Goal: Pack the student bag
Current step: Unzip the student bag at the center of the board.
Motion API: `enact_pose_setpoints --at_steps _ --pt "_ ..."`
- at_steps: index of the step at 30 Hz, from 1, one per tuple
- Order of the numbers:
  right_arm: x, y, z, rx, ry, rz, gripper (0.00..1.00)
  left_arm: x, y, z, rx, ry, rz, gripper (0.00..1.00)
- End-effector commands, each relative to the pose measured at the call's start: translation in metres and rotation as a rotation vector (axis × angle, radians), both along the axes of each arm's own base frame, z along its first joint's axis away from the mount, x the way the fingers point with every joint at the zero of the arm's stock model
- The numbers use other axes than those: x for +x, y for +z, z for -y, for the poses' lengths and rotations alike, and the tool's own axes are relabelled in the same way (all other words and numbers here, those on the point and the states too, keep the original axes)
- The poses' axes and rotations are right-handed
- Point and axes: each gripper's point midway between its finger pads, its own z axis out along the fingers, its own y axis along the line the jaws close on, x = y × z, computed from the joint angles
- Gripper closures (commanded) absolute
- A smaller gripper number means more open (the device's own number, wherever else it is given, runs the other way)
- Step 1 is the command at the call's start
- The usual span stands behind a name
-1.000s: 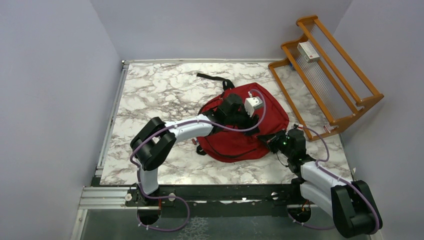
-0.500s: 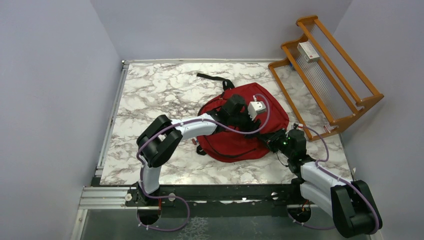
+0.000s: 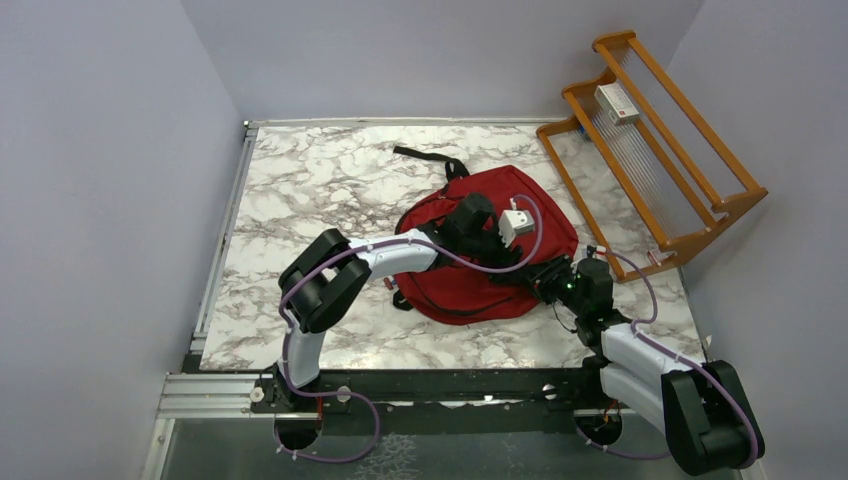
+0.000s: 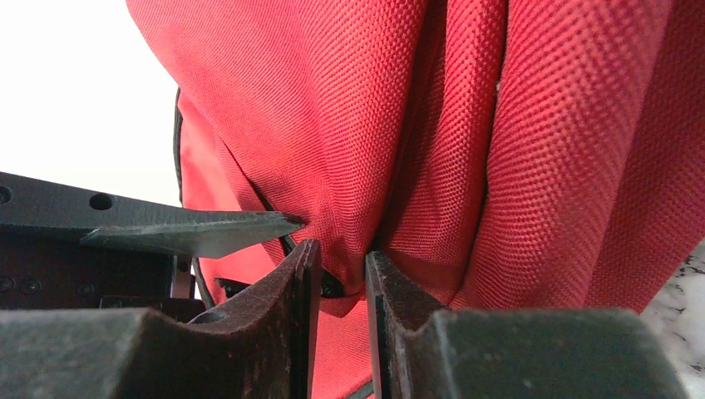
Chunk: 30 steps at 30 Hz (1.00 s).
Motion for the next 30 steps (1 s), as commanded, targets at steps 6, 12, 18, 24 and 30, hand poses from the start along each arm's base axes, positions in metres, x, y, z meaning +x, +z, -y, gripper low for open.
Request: enact_pose_setpoints --at_steps 6,12,18,24,30 --pt "-0.001 0.007 -0.002 0.005 0.022 0.044 0.68 0.000 -0.008 0.005 0.023 -0.023 0.014 0.41" --pt "0.000 0.009 -0.001 -0.003 0.015 0.052 0.68 0.007 -0.016 0.001 0.053 0.015 0.027 0.45" --pt "0.000 0.011 -0.002 -0.003 0.025 0.059 0.68 0.011 -0.019 0.001 0.063 0.031 0.031 0.49" --pt "0.000 0.012 -0.003 -0.006 0.034 0.068 0.76 0.015 -0.022 0.004 0.065 0.043 0.032 0.60" --pt "0.000 0.013 -0.003 -0.014 0.038 0.073 0.78 0.017 -0.023 0.004 0.068 0.051 0.033 0.75"
